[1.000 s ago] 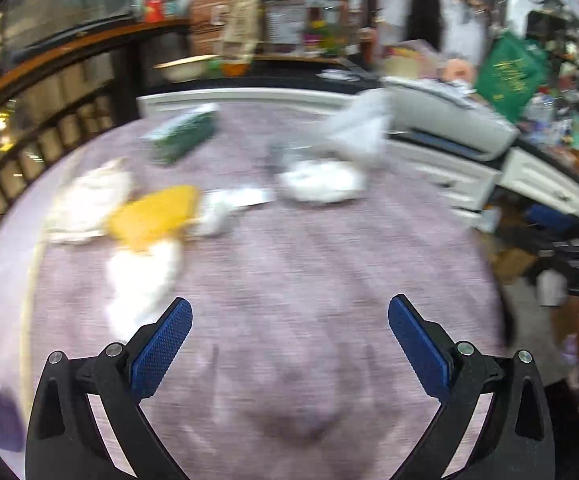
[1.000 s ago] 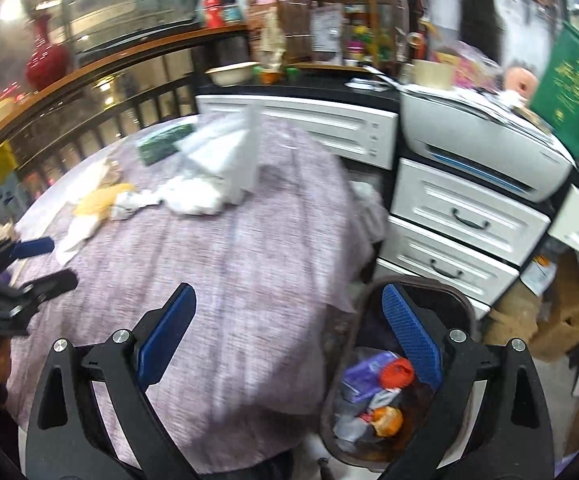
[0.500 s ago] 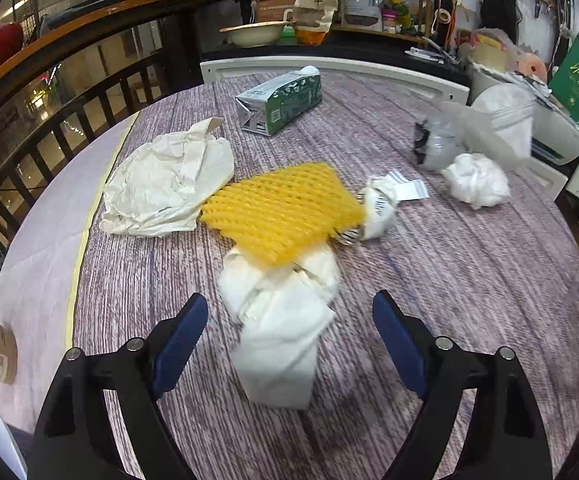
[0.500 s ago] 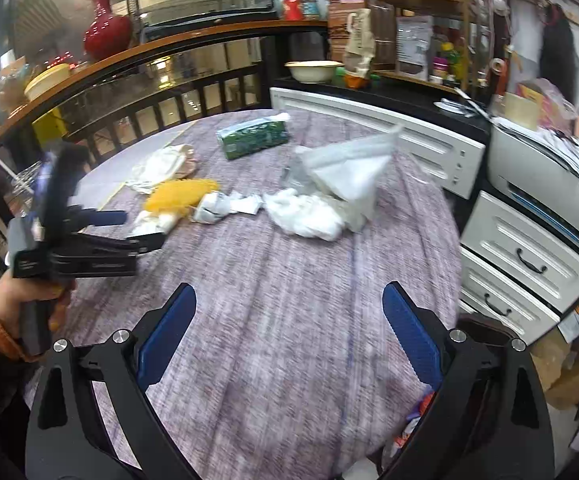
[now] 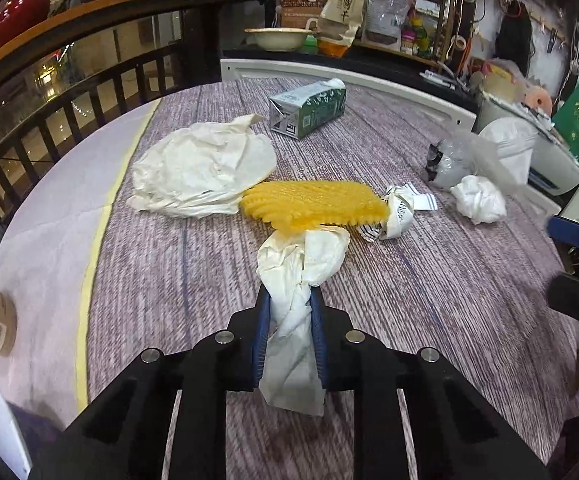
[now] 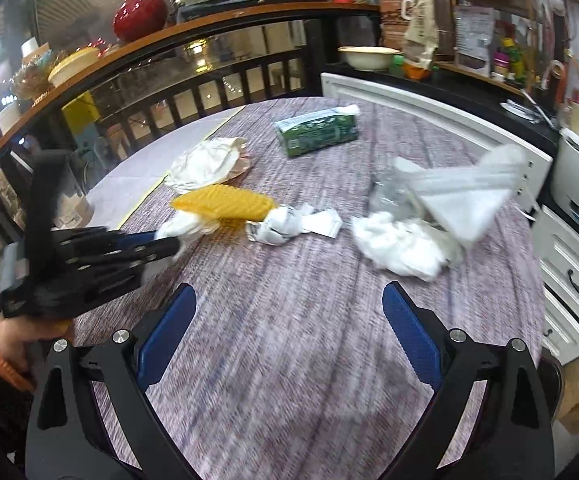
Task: Collect trash
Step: 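Return to the table and grasp the white tissue with the left gripper, then grasp the white paper receipt with the right gripper while the left gripper holds the tissue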
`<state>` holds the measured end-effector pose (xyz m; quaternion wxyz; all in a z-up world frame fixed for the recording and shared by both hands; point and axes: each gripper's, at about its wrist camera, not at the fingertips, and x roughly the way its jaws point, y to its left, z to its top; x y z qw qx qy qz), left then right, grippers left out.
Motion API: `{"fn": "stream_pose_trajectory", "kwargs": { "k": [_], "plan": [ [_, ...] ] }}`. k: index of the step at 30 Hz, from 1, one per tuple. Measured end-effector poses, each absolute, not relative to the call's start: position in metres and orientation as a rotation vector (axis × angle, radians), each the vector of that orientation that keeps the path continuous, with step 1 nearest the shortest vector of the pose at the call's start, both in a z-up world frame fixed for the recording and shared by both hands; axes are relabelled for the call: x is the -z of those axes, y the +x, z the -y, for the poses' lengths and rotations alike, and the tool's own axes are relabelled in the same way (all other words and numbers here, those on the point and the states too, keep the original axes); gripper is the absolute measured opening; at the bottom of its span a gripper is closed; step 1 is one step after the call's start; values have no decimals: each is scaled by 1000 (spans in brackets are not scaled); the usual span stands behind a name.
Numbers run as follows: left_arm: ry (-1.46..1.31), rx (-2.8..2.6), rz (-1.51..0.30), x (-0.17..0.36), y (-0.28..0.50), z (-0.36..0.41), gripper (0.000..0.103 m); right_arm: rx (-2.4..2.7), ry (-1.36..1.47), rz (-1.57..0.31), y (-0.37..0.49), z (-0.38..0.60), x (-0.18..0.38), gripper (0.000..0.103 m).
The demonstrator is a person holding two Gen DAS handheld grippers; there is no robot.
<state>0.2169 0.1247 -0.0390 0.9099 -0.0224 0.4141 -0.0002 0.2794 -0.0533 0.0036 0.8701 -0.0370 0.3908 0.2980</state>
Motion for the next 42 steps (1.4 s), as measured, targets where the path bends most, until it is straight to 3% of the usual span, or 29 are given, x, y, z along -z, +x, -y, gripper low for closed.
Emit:
{"fn": "stream_pose_trajectory", "kwargs": {
  "k": [12, 18, 21, 22, 42],
  "plan": [
    [-158, -11, -775, 26, 148, -148, 20, -612, -222, -881, 328, -16, 23, 91],
    [-163, 13, -760, 26, 148, -145, 20, -586, -262, -950, 354, -36, 42, 67],
    [-163, 28, -764, 29, 148, -141, 20, -592, -239, -971, 359, -36, 47, 45],
    [-166, 32, -767, 31, 148, -139, 20, -591, -235, -965, 359, -34, 47, 27],
    [-125, 83, -761, 29, 142, -106, 20, -684, -223, -830, 264, 23, 5, 26]
  ]
}}
